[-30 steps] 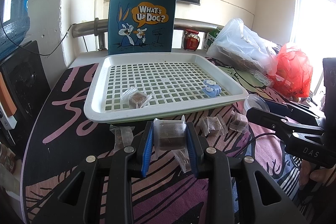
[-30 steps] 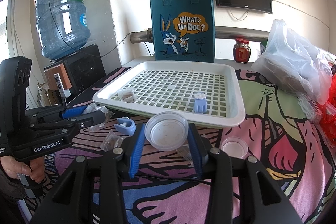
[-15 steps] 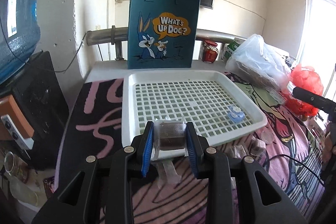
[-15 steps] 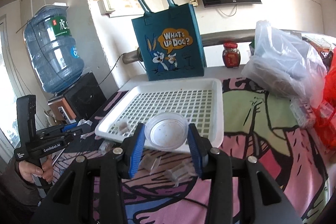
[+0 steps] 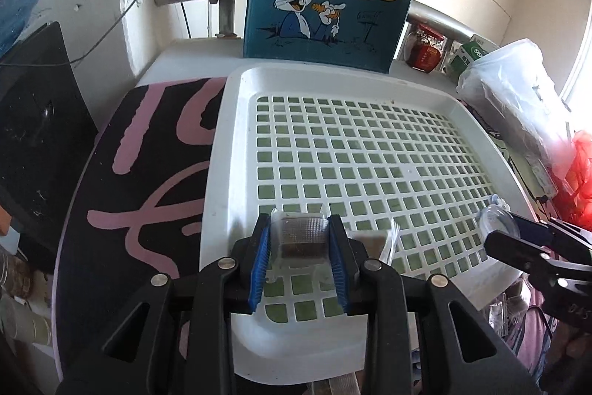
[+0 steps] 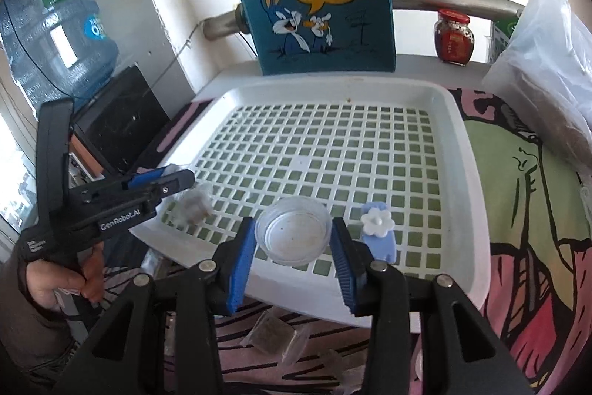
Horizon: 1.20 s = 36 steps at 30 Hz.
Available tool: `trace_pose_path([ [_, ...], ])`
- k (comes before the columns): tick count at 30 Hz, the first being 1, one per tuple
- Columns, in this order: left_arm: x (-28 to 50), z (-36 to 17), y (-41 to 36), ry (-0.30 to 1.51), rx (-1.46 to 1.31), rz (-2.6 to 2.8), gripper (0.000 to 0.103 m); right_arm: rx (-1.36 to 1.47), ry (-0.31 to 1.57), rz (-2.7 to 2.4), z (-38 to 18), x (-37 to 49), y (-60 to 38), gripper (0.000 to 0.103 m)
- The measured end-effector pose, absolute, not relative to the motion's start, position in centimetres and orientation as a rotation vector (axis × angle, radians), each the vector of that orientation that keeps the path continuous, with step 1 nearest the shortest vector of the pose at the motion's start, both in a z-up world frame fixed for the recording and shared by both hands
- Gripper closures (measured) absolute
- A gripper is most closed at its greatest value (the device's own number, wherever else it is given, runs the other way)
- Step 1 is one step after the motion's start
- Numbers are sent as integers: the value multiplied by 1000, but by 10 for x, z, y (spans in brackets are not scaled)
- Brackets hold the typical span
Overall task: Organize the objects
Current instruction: 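Lower the bagged cube with the left gripper while the right sets the dish on the tray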
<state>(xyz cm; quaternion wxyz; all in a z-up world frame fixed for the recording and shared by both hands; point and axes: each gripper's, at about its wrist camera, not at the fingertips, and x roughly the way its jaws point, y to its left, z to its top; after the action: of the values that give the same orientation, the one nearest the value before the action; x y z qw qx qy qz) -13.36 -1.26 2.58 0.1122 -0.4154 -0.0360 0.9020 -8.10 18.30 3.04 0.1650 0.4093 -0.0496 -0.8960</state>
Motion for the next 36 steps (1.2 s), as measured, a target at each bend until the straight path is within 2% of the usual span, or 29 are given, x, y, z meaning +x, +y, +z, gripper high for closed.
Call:
trace_pose_path([
  [2, -131, 27, -11, -113, -1212, 2646, 62, 1214, -102, -2573, 20, -88, 178, 63],
  [6, -121, 46, -17, -185, -1129, 2632, 34, 1283, -83, -2577, 18, -90, 179, 63],
  [13, -69, 111, -35, -222, -860, 2696, 19, 962, -220, -2640, 91, -33, 219, 56],
  [18, -17, 142, -45, -166, -643, 2762, 7, 616, -258, -2766, 147, 37, 258, 34],
  [20, -3, 141, -43, -120, -632, 2782, 6, 517, -226, -2810, 157, 62, 269, 29],
  [22, 2, 133, -40, -84, -671, 2775, 6, 510, -187, -2843, 156, 73, 275, 28],
  [28, -9, 77, -27, -20, -935, 2736, 6, 826, -92, -2861, 98, 54, 280, 29],
  [30, -20, 56, -23, -10, -1055, 2709, 6, 955, -53, -2845, 71, 40, 279, 32],
  [32, -28, 38, -18, -6, -1152, 2689, 6, 1090, -18, -2813, 44, 28, 279, 43],
  [36, -42, 19, -13, -4, -1236, 2677, 6, 1276, 44, -2747, 9, 11, 273, 49],
])
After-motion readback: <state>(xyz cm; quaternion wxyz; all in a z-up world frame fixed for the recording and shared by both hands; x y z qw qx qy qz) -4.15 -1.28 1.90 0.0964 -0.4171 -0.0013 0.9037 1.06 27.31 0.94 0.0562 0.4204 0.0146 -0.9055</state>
